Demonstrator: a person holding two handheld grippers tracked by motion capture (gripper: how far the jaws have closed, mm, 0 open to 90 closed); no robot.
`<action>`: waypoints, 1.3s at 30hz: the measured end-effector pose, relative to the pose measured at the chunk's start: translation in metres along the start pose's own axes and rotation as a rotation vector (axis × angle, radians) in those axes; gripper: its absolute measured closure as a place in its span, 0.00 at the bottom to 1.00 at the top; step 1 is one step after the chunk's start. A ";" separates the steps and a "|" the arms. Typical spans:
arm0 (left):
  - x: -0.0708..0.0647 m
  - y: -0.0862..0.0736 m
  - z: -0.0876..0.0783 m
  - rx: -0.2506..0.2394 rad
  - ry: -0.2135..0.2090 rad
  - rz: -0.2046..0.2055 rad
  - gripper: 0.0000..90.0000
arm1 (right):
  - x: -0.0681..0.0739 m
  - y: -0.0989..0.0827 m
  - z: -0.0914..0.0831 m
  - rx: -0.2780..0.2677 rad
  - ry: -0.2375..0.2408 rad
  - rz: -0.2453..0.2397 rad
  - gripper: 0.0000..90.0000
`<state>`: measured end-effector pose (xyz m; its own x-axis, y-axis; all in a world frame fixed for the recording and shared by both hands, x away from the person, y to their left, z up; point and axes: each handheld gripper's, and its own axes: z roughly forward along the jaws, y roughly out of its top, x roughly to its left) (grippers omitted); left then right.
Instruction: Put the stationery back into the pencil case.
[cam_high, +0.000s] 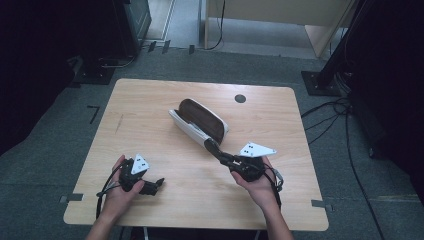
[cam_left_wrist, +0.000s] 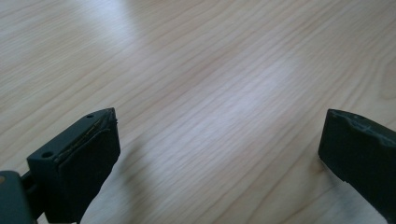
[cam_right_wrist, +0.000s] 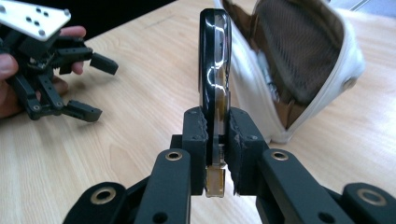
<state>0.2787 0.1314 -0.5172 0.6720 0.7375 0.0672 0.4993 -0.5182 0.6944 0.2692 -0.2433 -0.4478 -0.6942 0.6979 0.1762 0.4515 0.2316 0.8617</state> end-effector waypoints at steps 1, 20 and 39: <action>0.002 -0.001 0.000 0.000 0.007 -0.009 0.00 | -0.001 0.002 0.000 -0.005 0.000 -0.001 0.88; 0.010 -0.001 0.004 0.021 -0.020 -0.067 0.00 | -0.016 0.042 -0.005 -0.063 -0.039 0.023 0.88; 0.009 0.000 0.004 0.021 -0.028 -0.056 0.00 | -0.035 0.076 0.043 -0.028 -0.079 0.013 0.88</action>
<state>0.2866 0.1364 -0.5198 0.6574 0.7535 0.0083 0.5477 -0.4853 0.6815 0.3519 -0.2211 -0.4094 -0.6418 0.7520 0.1504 0.4434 0.2039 0.8728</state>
